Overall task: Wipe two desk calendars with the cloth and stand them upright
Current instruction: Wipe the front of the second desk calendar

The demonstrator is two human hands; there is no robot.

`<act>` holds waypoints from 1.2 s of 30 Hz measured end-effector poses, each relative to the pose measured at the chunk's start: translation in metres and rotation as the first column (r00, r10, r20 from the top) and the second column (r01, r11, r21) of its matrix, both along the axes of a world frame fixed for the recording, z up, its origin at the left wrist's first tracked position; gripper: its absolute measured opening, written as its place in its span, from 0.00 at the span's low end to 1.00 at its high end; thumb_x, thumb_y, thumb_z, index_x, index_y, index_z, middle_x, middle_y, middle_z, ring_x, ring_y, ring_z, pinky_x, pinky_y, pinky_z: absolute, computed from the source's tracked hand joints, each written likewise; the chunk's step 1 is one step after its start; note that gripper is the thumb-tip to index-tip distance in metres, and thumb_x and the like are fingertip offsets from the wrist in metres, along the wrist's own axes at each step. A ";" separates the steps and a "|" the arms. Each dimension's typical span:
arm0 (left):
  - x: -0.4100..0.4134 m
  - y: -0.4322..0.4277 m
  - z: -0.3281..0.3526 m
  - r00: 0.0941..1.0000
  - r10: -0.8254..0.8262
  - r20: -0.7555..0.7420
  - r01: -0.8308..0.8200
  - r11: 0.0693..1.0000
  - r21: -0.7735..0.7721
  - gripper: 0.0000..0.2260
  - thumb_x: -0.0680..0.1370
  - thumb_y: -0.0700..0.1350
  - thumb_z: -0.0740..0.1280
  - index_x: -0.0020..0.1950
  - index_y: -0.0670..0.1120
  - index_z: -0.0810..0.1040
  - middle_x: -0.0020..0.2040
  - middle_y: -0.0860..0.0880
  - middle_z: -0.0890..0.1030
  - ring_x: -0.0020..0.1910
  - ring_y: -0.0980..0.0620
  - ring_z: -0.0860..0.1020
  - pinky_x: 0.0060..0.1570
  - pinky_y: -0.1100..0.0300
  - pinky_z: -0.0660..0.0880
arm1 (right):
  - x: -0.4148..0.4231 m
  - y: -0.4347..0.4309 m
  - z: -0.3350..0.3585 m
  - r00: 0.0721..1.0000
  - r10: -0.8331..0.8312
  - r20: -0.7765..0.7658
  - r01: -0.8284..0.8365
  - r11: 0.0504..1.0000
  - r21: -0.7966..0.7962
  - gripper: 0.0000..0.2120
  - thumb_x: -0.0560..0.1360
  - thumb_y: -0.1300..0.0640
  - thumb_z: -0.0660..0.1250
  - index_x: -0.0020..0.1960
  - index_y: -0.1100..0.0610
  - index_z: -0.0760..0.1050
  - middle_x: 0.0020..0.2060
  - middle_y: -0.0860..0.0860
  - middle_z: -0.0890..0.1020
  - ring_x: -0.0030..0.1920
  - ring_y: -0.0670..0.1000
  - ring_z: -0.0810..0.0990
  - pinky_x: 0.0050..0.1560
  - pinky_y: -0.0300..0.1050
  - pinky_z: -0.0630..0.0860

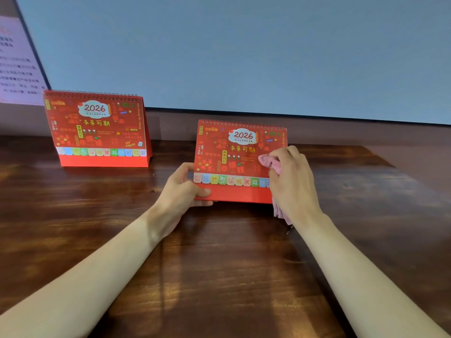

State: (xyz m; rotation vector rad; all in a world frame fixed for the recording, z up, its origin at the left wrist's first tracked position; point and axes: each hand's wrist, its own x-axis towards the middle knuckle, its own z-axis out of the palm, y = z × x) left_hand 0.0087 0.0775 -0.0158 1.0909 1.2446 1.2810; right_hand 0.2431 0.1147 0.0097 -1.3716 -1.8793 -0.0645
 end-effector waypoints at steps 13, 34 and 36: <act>0.006 -0.002 0.001 0.999 -0.011 -0.033 0.010 1.000 -0.014 0.18 0.80 0.31 0.70 0.65 0.47 0.73 0.58 0.46 0.84 0.53 0.48 0.86 0.48 0.53 0.86 | -0.022 -0.001 0.010 0.958 0.082 -0.275 -0.026 0.979 0.200 0.05 0.83 0.55 0.67 0.53 0.55 0.81 0.54 0.47 0.76 0.57 0.47 0.75 0.53 0.31 0.72; 0.007 -0.012 0.003 0.992 -0.089 -0.092 0.094 0.995 0.045 0.18 0.80 0.29 0.68 0.66 0.42 0.68 0.48 0.41 0.88 0.41 0.36 0.88 0.44 0.49 0.86 | -0.069 -0.001 0.019 0.974 0.217 -0.068 -0.207 0.969 0.134 0.16 0.83 0.65 0.61 0.67 0.57 0.80 0.60 0.48 0.81 0.61 0.46 0.78 0.65 0.43 0.75; 0.007 -0.013 0.003 0.991 -0.086 -0.103 0.094 0.993 0.075 0.18 0.79 0.28 0.67 0.65 0.40 0.68 0.46 0.40 0.88 0.39 0.38 0.88 0.42 0.49 0.86 | -0.081 -0.007 0.004 0.953 0.279 0.115 -0.287 0.957 0.052 0.18 0.81 0.67 0.64 0.70 0.59 0.79 0.65 0.51 0.81 0.68 0.50 0.76 0.70 0.49 0.74</act>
